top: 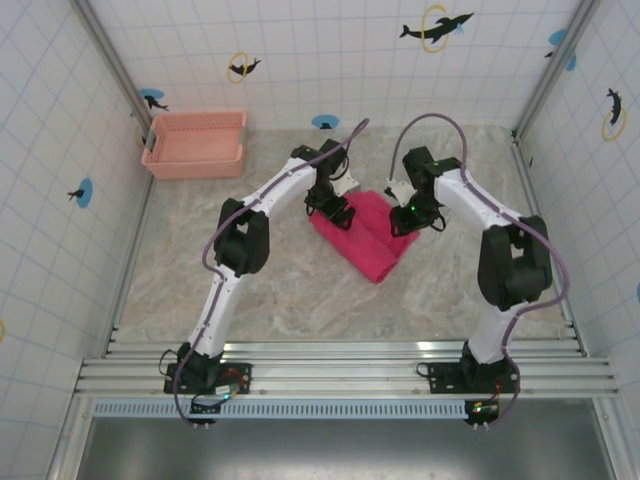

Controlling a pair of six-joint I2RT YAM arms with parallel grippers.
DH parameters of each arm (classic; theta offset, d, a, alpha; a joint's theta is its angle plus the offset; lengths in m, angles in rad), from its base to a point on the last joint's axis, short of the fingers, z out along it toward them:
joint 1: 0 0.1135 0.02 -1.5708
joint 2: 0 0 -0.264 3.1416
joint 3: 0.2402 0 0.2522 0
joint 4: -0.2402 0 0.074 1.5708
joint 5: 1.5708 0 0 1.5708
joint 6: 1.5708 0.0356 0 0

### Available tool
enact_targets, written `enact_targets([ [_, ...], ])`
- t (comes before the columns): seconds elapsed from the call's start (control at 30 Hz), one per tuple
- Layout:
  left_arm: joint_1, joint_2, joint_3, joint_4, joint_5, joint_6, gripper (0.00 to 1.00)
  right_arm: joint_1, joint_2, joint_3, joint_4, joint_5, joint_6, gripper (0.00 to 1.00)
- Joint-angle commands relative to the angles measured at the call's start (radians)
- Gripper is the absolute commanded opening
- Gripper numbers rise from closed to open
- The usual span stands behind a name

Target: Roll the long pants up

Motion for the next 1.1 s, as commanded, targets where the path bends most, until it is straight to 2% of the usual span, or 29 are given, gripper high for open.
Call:
enact_targets([
  [0.0, -0.003, 0.075, -0.023, -0.038, -0.045, -0.029, 0.97, 0.125, -0.116, -0.011, -0.035, 0.216, -0.046, 0.52],
  [0.17, -0.003, 0.067, -0.044, -0.046, -0.06, -0.019, 0.97, 0.354, -0.18, -0.135, 0.049, 0.295, -0.003, 0.57],
  [0.3, 0.0, 0.063, -0.052, -0.053, -0.069, -0.011, 0.98, 0.478, -0.162, -0.195, 0.136, 0.355, 0.038, 0.6],
  [0.47, -0.001, 0.049, -0.073, -0.054, -0.069, 0.001, 0.98, 0.53, -0.075, -0.223, 0.2, 0.436, 0.028, 0.61],
  [0.7, 0.0, 0.048, -0.088, -0.082, -0.075, 0.026, 0.98, 0.533, 0.076, -0.195, 0.204, 0.524, -0.008, 0.61],
  [0.83, 0.0, 0.031, -0.108, -0.089, -0.07, 0.043, 0.97, 0.502, 0.154, -0.146, 0.177, 0.496, -0.028, 0.48],
  [0.93, 0.003, 0.006, -0.118, -0.085, -0.059, 0.046, 0.97, 0.49, 0.153, -0.139, 0.182, 0.466, -0.065, 0.36],
  [1.03, 0.018, -0.029, -0.115, -0.079, -0.036, 0.039, 0.98, 0.464, 0.131, -0.138, 0.177, 0.4, -0.086, 0.2],
  [1.07, 0.027, -0.048, -0.114, -0.077, -0.028, 0.029, 0.97, 0.448, 0.124, -0.133, 0.169, 0.338, -0.1, 0.18],
])
